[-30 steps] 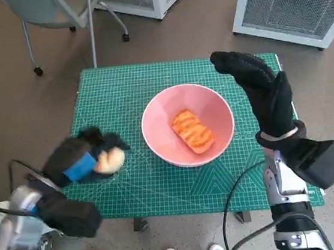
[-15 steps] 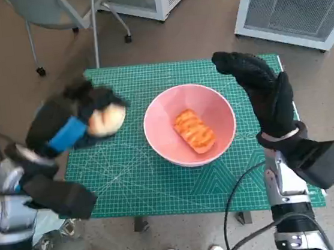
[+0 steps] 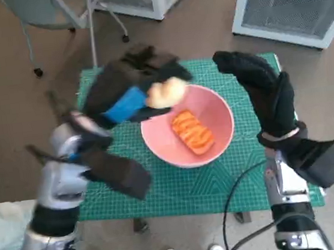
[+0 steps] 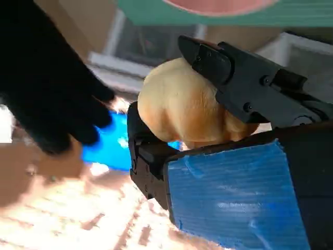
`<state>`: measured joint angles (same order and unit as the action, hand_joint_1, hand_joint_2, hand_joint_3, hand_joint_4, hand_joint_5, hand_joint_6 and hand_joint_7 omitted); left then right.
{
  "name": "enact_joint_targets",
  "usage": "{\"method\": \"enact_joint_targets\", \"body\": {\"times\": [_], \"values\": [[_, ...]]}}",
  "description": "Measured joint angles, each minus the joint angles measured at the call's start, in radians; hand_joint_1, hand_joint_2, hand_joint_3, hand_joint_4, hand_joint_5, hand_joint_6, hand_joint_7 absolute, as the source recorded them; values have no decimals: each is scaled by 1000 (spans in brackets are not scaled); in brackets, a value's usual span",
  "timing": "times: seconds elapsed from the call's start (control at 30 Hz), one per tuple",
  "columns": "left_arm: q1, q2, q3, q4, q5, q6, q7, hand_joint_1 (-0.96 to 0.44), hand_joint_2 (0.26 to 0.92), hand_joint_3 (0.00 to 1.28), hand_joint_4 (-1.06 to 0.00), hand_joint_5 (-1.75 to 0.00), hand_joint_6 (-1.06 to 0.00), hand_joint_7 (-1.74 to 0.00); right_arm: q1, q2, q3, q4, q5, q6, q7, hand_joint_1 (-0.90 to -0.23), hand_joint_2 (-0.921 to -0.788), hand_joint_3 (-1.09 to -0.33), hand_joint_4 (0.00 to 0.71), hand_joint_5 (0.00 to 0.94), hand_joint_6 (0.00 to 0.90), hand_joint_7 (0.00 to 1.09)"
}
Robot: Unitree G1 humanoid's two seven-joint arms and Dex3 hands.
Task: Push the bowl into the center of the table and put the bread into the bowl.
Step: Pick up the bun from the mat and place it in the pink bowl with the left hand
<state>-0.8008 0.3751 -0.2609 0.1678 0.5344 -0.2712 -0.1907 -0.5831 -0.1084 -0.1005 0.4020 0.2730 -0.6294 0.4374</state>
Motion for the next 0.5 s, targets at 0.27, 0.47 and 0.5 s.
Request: {"method": "enact_joint_targets", "body": {"times": [0.27,0.47,0.5], "values": [[-47,-39,-50,116,31,-4,-1,1,918,21,-776,-1097,-657,-1108,6,-6,-7,-2,0,-1,0,-755,-921,-778,130,1,-1,519],[-125,-104,-141,346,96,22,-5,1,920,34,-739,-1122,-650,-1130,8,0,-2,-18,-2,-1,-1,-756,-921,-777,131,2,-1,518],[-128,-114,-155,379,101,20,-2,1,920,35,-737,-1125,-651,-1130,10,0,-2,-20,-2,-1,-2,-756,-921,-777,131,2,-1,518]]}}
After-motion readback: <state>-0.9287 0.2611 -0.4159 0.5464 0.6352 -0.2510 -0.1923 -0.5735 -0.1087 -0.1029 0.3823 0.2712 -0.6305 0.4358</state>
